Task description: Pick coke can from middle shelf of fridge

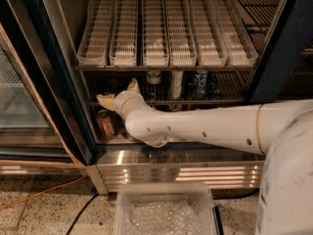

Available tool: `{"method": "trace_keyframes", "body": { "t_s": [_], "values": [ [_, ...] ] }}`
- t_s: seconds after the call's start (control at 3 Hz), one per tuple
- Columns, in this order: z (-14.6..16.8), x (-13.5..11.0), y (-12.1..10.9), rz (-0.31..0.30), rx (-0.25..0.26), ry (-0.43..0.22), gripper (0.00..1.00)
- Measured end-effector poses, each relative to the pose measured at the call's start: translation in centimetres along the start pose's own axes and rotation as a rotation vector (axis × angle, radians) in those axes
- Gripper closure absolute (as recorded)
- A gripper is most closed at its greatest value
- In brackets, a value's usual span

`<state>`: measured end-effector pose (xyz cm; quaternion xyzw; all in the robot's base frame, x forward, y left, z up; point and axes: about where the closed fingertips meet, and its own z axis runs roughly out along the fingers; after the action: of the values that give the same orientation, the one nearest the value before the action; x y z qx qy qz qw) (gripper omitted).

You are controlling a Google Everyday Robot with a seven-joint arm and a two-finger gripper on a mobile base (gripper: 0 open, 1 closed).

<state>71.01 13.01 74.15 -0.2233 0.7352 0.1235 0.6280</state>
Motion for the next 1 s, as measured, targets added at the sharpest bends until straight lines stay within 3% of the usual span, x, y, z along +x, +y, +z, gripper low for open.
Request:
{"method": "trace_keyframes", "body": {
  "t_s": [0.33, 0.67, 1.0],
  "values": [
    [4.2, 0.3, -2.0, -0.005, 0.03, 0.022, 0.2],
    [4.2, 0.3, -2.0, -0.005, 0.03, 0.022, 0.22],
    [4.2, -0.2, -3.1, -0.009, 0.039, -0.015, 0.31]
  ]
}}
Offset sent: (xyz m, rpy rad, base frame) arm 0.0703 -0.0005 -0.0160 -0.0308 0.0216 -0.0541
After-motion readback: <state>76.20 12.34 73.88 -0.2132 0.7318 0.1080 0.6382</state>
